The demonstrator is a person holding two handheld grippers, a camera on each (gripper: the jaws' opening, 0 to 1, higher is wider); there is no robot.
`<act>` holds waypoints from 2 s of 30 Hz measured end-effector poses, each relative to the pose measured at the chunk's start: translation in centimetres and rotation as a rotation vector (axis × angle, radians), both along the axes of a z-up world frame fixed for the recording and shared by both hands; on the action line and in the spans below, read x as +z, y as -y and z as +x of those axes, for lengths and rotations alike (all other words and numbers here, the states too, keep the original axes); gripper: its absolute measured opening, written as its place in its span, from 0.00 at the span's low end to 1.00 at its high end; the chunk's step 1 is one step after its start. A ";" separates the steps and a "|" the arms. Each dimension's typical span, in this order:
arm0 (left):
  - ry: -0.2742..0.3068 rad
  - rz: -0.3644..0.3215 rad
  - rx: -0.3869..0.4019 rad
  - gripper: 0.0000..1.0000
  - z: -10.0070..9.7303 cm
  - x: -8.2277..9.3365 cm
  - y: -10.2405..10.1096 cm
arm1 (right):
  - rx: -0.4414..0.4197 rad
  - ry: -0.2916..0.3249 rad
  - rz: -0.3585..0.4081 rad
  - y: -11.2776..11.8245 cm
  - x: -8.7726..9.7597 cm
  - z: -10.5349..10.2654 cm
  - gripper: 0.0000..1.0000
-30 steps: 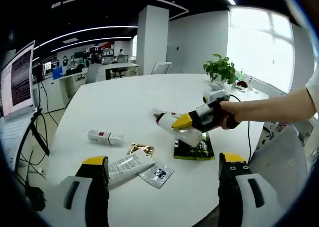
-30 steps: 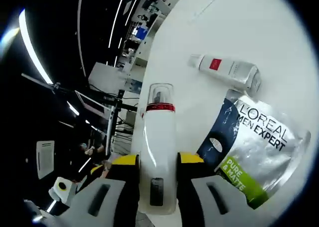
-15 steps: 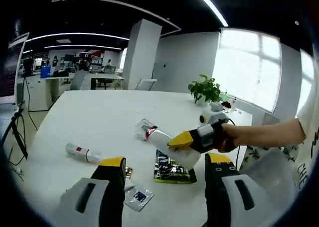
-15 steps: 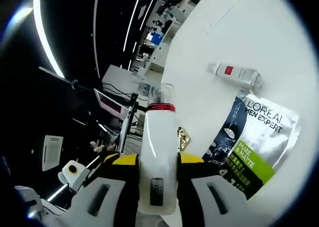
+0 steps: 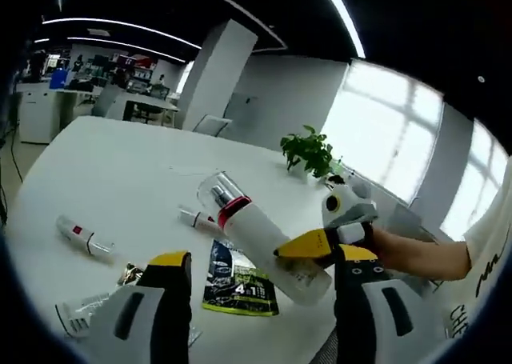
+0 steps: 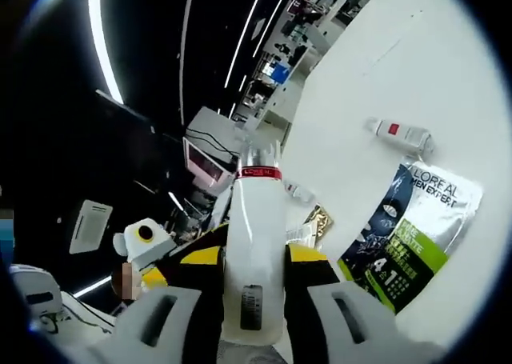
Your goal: Arrange the skincare products in the storage area until every visible bottle or jar stands upright without overlapping.
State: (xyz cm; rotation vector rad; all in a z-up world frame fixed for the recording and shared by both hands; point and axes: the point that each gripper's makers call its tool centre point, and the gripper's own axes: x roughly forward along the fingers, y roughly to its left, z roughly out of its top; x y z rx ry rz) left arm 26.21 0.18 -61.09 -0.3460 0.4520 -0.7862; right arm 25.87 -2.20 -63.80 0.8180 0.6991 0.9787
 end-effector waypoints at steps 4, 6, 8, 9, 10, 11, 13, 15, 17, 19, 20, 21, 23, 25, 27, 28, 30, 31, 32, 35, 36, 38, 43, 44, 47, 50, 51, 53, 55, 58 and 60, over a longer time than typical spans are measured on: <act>-0.003 -0.004 -0.016 0.67 0.5 0.0 0.7 | 0.002 0.028 0.020 0.1 0.6 -0.8 0.27; -0.009 -0.021 -0.025 0.67 0.6 0.0 1.1 | -0.003 0.043 0.013 0.1 0.8 -1.0 0.27; -0.018 -0.059 -0.031 0.67 0.8 0.5 1.6 | 0.001 0.055 0.011 0.1 1.0 -1.2 0.27; -0.021 -0.066 -0.036 0.66 0.7 0.5 1.9 | 0.004 0.049 0.015 0.1 1.1 -1.3 0.27; -0.024 -0.063 -0.037 0.65 0.6 0.5 1.9 | 0.005 0.053 0.014 0.1 1.1 -1.4 0.27; -0.019 -0.062 -0.040 0.64 0.7 0.6 2.2 | 0.005 0.081 -0.016 0.2 1.0 -1.5 0.27; -0.022 -0.064 -0.041 0.62 0.9 0.5 2.5 | 0.002 0.101 -0.037 0.2 1.0 -1.7 0.27; -0.027 -0.078 -0.045 0.59 1.0 0.6 2.8 | 0.004 0.116 -0.037 0.2 1.2 -1.9 0.27; -0.036 -0.098 -0.046 0.51 1.1 0.8 3.1 | 0.000 0.135 -0.046 0.2 1.5 -2.0 0.27; -0.045 -0.112 -0.051 0.44 1.0 0.9 3.5 | 0.003 0.155 -0.058 0.2 1.7 -2.0 0.27; -0.045 -0.119 -0.051 0.43 1.0 1.0 3.7 | 0.005 0.154 -0.055 0.2 1.7 -2.0 0.27; -0.042 -0.121 -0.046 0.43 1.2 1.1 3.7 | 0.002 0.158 -0.054 0.2 1.8 -2.0 0.27; -0.050 -0.131 -0.047 0.40 1.3 1.1 3.9 | -0.012 0.174 -0.065 0.4 2.0 -1.8 0.27; -0.046 -0.134 -0.043 0.37 1.4 1.1 4.1 | -0.018 0.195 -0.087 0.7 2.1 -1.7 0.27; -0.045 -0.136 -0.044 0.35 1.6 1.0 4.4 | -0.020 0.243 -0.148 1.1 2.1 -1.6 0.27; -0.053 -0.145 -0.049 0.34 1.6 1.0 4.6 | -0.022 0.256 -0.174 1.2 2.1 -1.6 0.27; -0.065 -0.162 -0.050 0.34 1.6 1.0 5.0 | -0.032 0.299 -0.229 1.5 2.1 -1.4 0.27; -0.063 -0.165 -0.053 0.34 1.6 1.1 5.3 | -0.034 0.316 -0.255 1.8 2.2 -1.3 0.27; -0.075 -0.172 -0.054 0.33 1.6 1.0 5.5 | -0.031 0.324 -0.268 1.8 2.1 -1.3 0.27; -0.094 -0.194 -0.038 0.32 1.8 0.8 6.1 | -0.019 0.411 -0.423 2.6 1.6 -0.8 0.27; -0.113 -0.199 -0.028 0.32 1.9 0.6 6.3 | -0.018 0.434 -0.462 2.7 1.5 -0.9 0.27; -0.128 -0.207 -0.023 0.31 2.0 0.3 6.5 | -0.025 0.465 -0.536 3.0 1.3 -0.8 0.27; -0.178 -0.222 0.003 0.31 1.9 -0.7 7.2 | -0.017 0.518 -0.649 3.3 0.6 -1.1 0.27; -0.182 -0.223 0.004 0.31 1.9 -0.8 7.3 | -0.022 0.514 -0.647 3.4 0.5 -1.1 0.27; -0.196 -0.216 0.004 0.31 1.9 -1.2 7.6 | -0.035 0.502 -0.656 3.8 0.0 -1.1 0.27; -0.207 -0.202 -0.006 0.31 1.9 -1.7 8.1 | -0.030 0.515 -0.712 4.1 -0.5 -1.1 0.27; -0.235 -0.203 -0.015 0.31 1.7 -2.0 8.2 | -0.027 0.512 -0.726 4.3 -0.7 -1.0 0.27; -0.228 -0.207 -0.019 0.30 1.9 -2.0 8.5 | -0.036 0.508 -0.739 4.8 -0.8 -0.8 0.28; -0.211 -0.202 -0.021 0.29 2.0 -1.8 9.0 | -0.044 0.514 -0.763 5.2 -0.9 -0.6 0.28; -0.143 -0.167 -0.054 0.28 2.2 -1.4 9.9 | -0.053 0.521 -0.811 5.9 -1.1 -0.4 0.28; -0.117 -0.159 -0.072 0.27 2.2 -1.0 10.6 | -0.066 0.519 -0.810 6.5 -1.2 -0.3 0.28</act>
